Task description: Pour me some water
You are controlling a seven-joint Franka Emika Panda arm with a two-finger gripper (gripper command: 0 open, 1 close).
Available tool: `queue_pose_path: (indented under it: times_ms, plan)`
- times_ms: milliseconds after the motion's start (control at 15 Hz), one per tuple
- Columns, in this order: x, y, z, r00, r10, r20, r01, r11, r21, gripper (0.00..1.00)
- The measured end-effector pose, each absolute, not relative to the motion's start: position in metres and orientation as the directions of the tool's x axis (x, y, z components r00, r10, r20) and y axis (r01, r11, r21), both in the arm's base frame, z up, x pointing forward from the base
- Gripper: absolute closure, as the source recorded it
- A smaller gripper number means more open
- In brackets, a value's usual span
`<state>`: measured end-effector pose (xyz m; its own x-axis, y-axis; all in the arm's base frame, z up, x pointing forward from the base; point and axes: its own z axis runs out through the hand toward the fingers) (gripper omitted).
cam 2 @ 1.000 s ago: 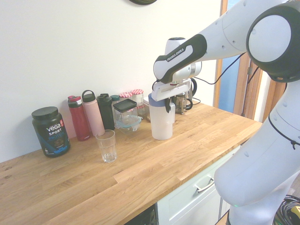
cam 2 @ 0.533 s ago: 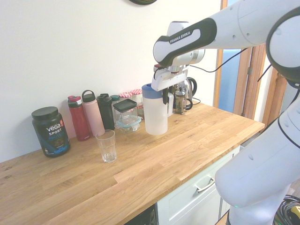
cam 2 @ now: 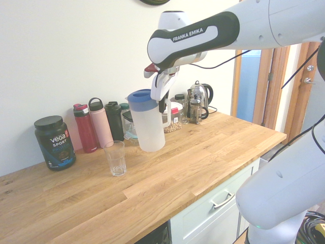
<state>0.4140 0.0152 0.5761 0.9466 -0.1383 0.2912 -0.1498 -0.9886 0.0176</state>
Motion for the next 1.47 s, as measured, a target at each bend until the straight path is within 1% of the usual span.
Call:
queue_pose_path:
  times_ms: [200,400,600,800,1067,1467]
  plan:
    - [0.428,0.056,0.571,0.972,0.014,0.236,-0.023,-0.988,0.152,1.00]
    - [0.447,0.089,0.571,0.979,0.135,0.156,0.081,-0.947,0.311,1.00]
    - [0.465,0.107,0.569,0.975,0.214,0.060,0.162,-0.870,0.466,1.00]
    - [0.480,0.125,0.554,0.964,0.261,-0.056,0.243,-0.767,0.593,1.00]
    - [0.497,0.158,0.526,0.943,0.296,-0.151,0.319,-0.678,0.663,1.00]
    - [0.506,0.181,0.518,0.935,0.289,-0.206,0.340,-0.563,0.753,1.00]
